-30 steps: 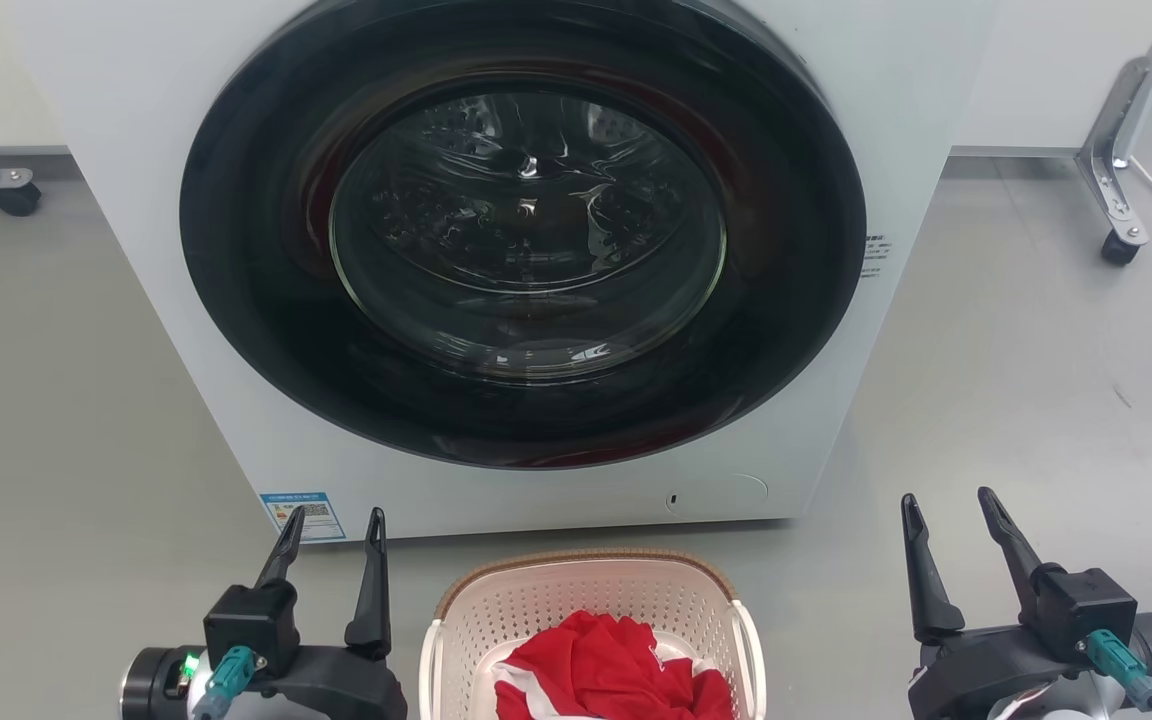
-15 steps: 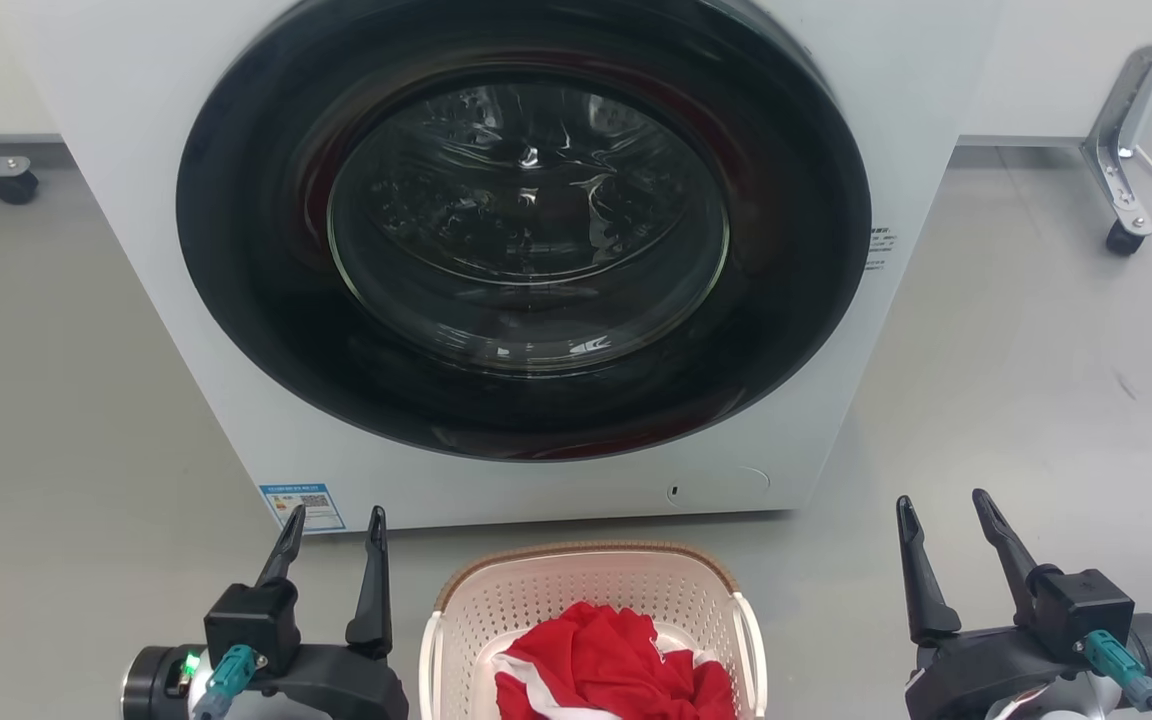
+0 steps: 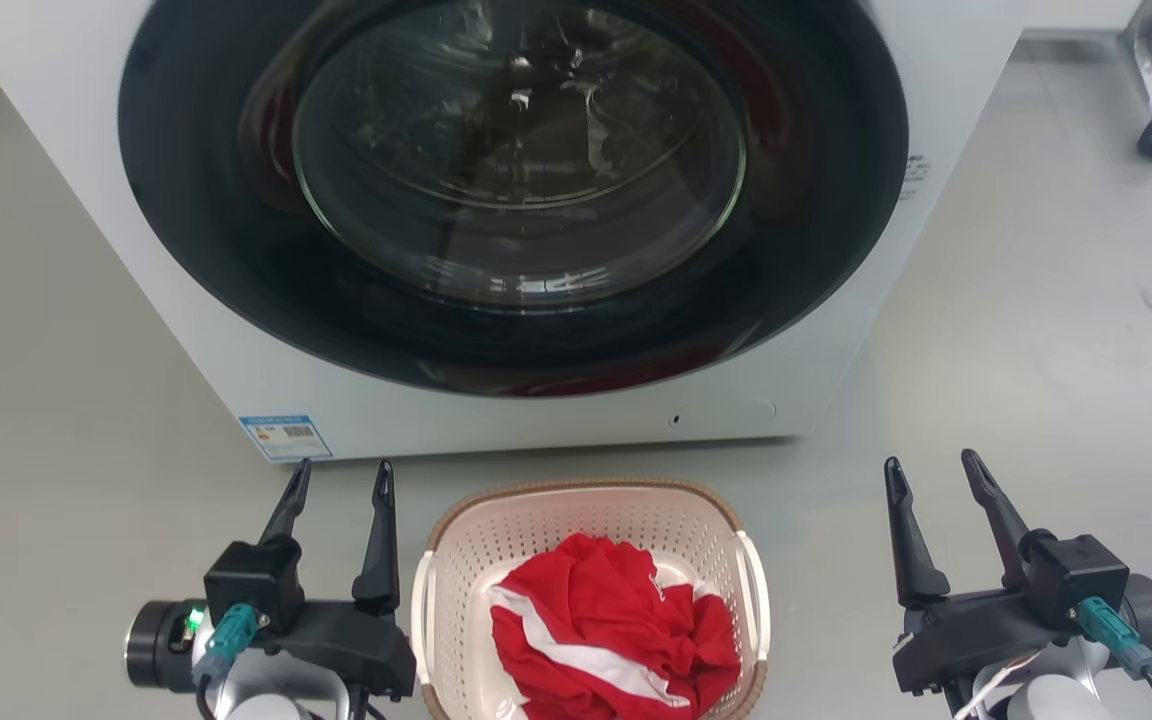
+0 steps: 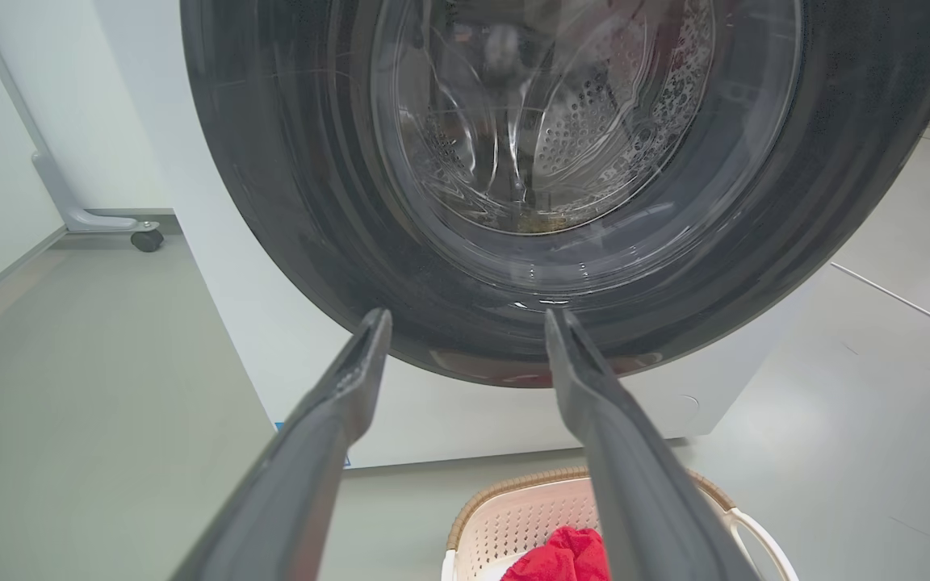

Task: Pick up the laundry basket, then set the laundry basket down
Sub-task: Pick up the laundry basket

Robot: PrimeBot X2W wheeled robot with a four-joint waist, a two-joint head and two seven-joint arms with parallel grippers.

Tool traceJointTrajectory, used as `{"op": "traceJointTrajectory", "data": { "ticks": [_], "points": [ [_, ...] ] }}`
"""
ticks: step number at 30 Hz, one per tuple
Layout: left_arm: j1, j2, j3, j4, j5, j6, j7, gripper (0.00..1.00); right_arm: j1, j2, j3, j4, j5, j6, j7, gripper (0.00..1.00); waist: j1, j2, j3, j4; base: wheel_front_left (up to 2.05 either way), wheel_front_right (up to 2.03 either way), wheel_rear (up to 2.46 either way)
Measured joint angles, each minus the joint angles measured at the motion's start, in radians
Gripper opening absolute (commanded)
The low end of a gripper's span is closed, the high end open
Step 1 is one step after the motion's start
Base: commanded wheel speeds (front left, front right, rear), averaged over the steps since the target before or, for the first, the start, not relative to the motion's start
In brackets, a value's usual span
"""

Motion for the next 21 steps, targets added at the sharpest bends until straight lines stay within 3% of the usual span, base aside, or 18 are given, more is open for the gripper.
{"op": "traceJointTrajectory", "data": {
  "ticks": [21],
  "points": [
    [-0.166,-0.009,-0.002,0.037,-0.001,-0.020,0.026,1.00,-0.145,0.015,0.009,0.044,-0.009,0.004,0.000,1.00,0.0001,0.0001,0.281,0.000,0.00,0.00,0.00]
  ]
}}
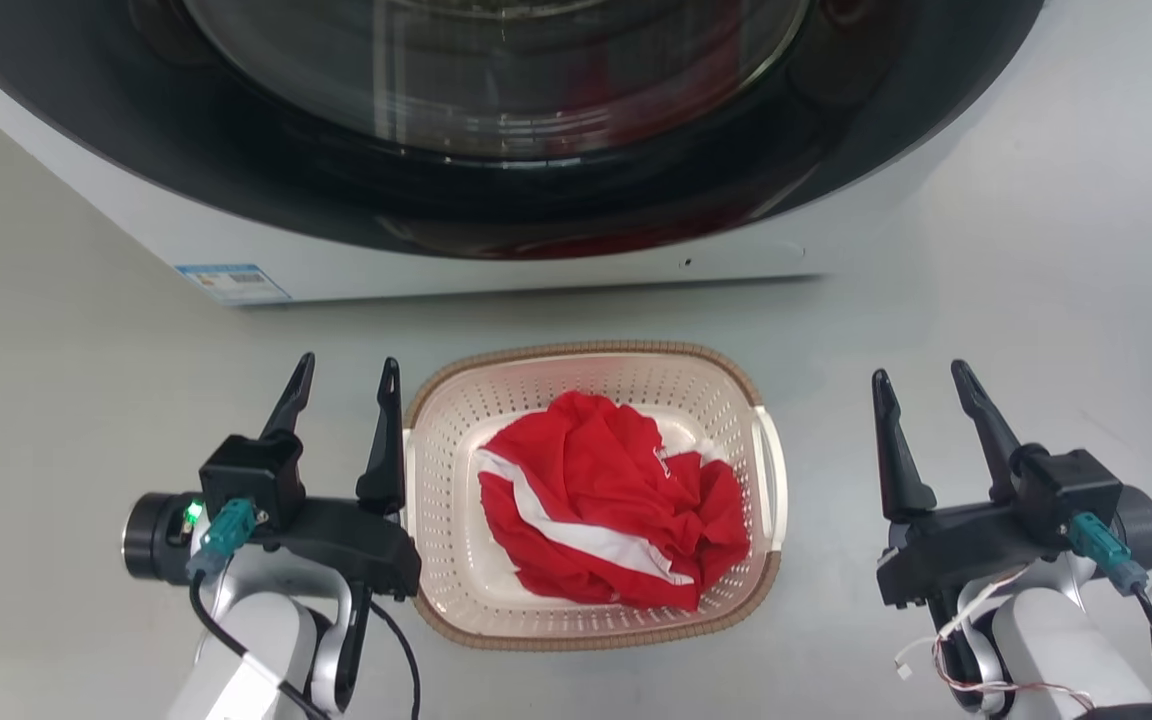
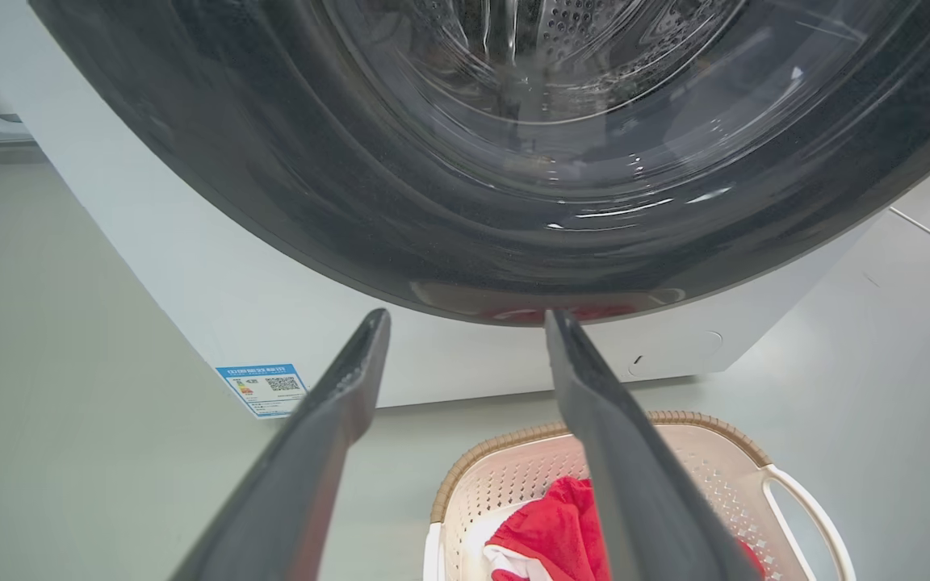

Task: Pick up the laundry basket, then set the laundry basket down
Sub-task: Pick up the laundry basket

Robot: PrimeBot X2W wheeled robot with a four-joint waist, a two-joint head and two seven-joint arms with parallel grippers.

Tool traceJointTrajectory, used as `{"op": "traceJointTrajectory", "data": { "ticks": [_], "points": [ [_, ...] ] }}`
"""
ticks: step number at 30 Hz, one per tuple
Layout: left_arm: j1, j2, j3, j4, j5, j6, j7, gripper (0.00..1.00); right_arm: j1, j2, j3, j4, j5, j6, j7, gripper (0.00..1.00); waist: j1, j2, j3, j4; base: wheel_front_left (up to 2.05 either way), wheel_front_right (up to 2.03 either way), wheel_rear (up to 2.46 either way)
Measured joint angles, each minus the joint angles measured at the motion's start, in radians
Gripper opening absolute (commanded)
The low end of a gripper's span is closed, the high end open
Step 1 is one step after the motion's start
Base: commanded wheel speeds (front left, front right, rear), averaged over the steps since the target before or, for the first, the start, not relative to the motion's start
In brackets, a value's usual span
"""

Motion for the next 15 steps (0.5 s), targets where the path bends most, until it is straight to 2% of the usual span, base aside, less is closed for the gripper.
{"op": "traceJointTrajectory", "data": {
  "ticks": [15],
  "points": [
    [-0.212,-0.012,0.000,0.132,-0.042,-0.060,0.063,1.00,-0.187,0.033,0.022,0.084,-0.010,0.010,0.026,1.00,0.0000,0.0001,0.211,0.001,0.00,0.00,0.00]
  ]
}}
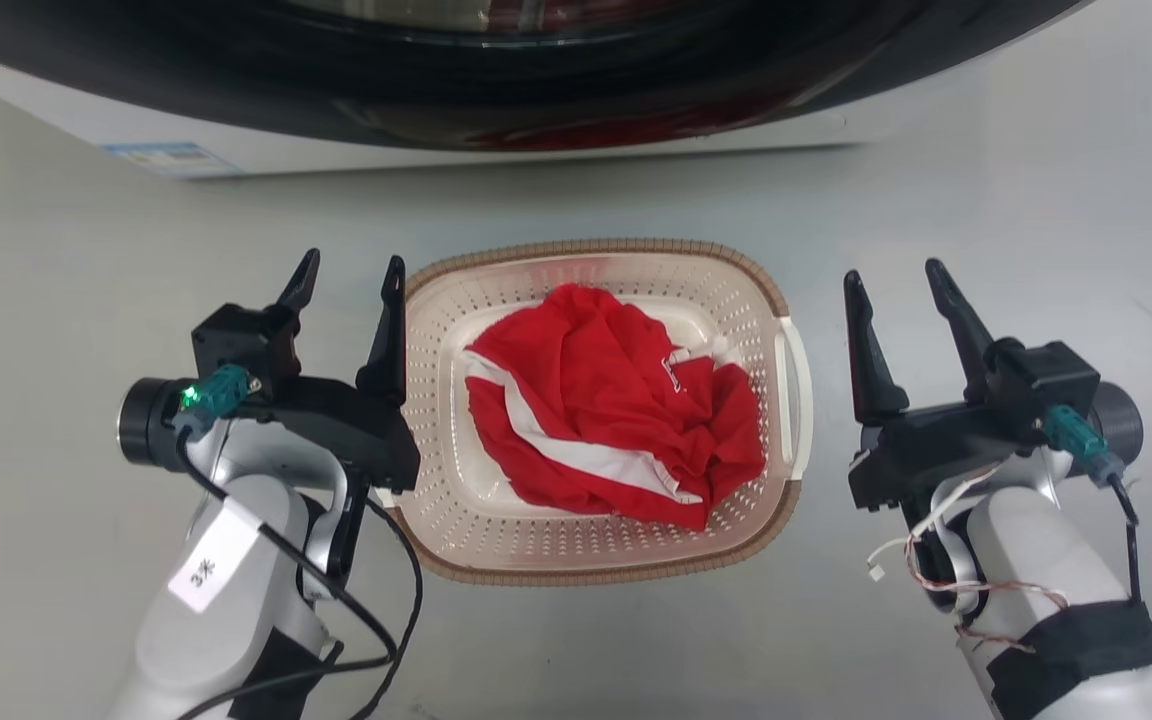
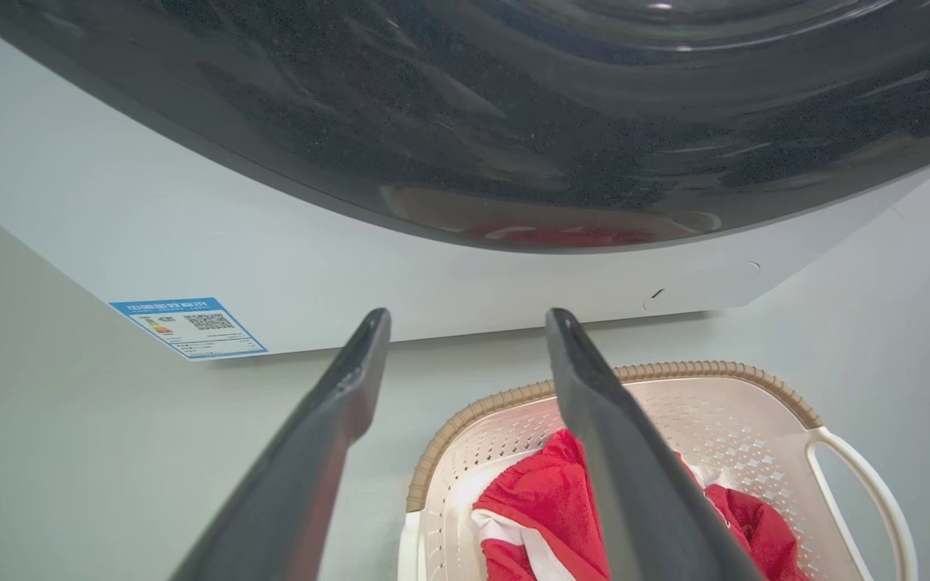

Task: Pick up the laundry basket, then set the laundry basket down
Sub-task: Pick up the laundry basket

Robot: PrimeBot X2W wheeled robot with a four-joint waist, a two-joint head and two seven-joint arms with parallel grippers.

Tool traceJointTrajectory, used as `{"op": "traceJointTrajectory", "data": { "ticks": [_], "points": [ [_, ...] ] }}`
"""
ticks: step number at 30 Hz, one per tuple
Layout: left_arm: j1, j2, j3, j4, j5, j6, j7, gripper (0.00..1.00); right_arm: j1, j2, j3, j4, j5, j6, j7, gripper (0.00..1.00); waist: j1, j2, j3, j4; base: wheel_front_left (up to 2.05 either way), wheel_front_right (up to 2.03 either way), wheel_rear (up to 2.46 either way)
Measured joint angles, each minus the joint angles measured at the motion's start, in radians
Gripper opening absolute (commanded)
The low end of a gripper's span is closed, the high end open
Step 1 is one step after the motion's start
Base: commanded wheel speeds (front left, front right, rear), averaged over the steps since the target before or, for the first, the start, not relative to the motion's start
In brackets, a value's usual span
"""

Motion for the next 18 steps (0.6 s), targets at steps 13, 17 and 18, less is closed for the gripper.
{"op": "traceJointTrajectory", "data": {
  "ticks": [13,17,18],
  "points": [
    [-0.105,-0.004,-0.002,0.197,-0.019,-0.053,0.038,1.00,-0.132,0.027,0.036,0.148,-0.016,0.018,0.020,1.00,-0.0001,0.0000,0.154,0.001,0.00,0.00,0.00],
    [-0.126,-0.002,0.001,0.252,-0.021,-0.063,0.045,1.00,-0.151,0.031,0.042,0.192,-0.016,0.022,0.020,1.00,-0.0002,-0.0001,0.186,-0.002,0.00,0.00,0.00],
    [-0.132,-0.002,0.002,0.264,-0.022,-0.063,0.049,1.00,-0.155,0.031,0.043,0.202,-0.016,0.023,0.020,1.00,-0.0002,-0.0001,0.193,-0.003,0.00,0.00,0.00]
  ]
}}
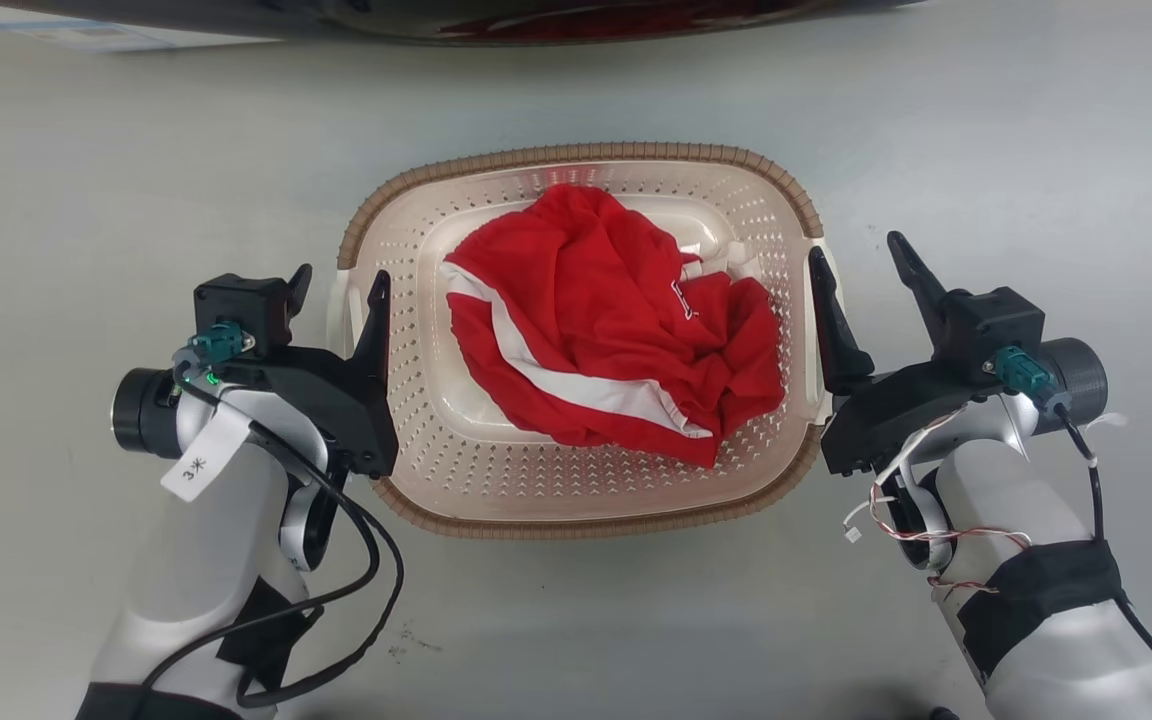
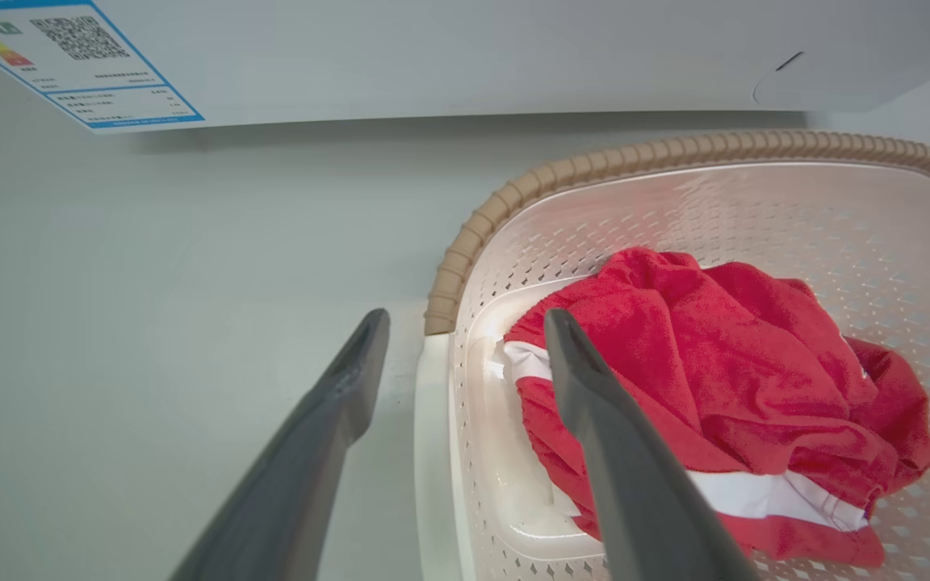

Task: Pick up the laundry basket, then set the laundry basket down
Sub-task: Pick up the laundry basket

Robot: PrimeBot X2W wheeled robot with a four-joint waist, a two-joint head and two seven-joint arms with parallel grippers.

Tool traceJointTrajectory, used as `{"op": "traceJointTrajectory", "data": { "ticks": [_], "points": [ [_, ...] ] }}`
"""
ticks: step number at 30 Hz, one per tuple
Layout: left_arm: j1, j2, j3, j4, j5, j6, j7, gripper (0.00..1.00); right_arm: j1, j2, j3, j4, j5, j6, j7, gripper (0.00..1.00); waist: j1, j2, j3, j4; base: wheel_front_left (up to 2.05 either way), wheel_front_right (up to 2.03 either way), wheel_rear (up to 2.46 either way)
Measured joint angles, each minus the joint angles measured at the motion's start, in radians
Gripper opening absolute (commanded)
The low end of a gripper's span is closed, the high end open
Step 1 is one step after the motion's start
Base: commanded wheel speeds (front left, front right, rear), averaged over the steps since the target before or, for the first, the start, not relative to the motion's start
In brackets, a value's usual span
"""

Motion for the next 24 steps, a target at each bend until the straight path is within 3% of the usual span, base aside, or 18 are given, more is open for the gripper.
{"op": "traceJointTrajectory", "data": {
  "ticks": [16,17,18,19,24],
  "points": [
    [-0.095,-0.007,-0.002,0.183,-0.036,-0.052,0.040,1.00,-0.093,0.017,0.040,0.157,-0.001,0.029,0.023,1.00,0.0000,0.0000,0.088,0.007,0.00,0.00,0.00],
    [-0.104,-0.009,-0.005,0.191,-0.036,-0.052,0.044,1.00,-0.101,0.017,0.042,0.167,-0.001,0.031,0.027,0.73,0.0000,0.0000,0.091,0.009,0.00,0.00,0.00],
    [-0.113,-0.010,-0.008,0.198,-0.036,-0.060,0.047,0.90,-0.109,0.018,0.044,0.175,-0.001,0.036,0.028,0.00,0.0000,0.0000,0.093,0.012,0.00,0.00,0.00],
    [-0.122,-0.012,-0.008,0.206,-0.039,-0.061,0.047,0.00,-0.117,0.019,0.046,0.184,0.000,0.040,0.031,0.00,0.0000,0.0000,0.096,0.015,0.00,0.00,0.00],
    [-0.144,-0.022,-0.015,0.248,-0.042,-0.071,0.055,0.00,-0.151,0.026,0.048,0.221,0.005,0.047,0.041,0.00,-0.0002,-0.0002,0.099,0.022,0.00,0.00,0.00]
  ]
}}
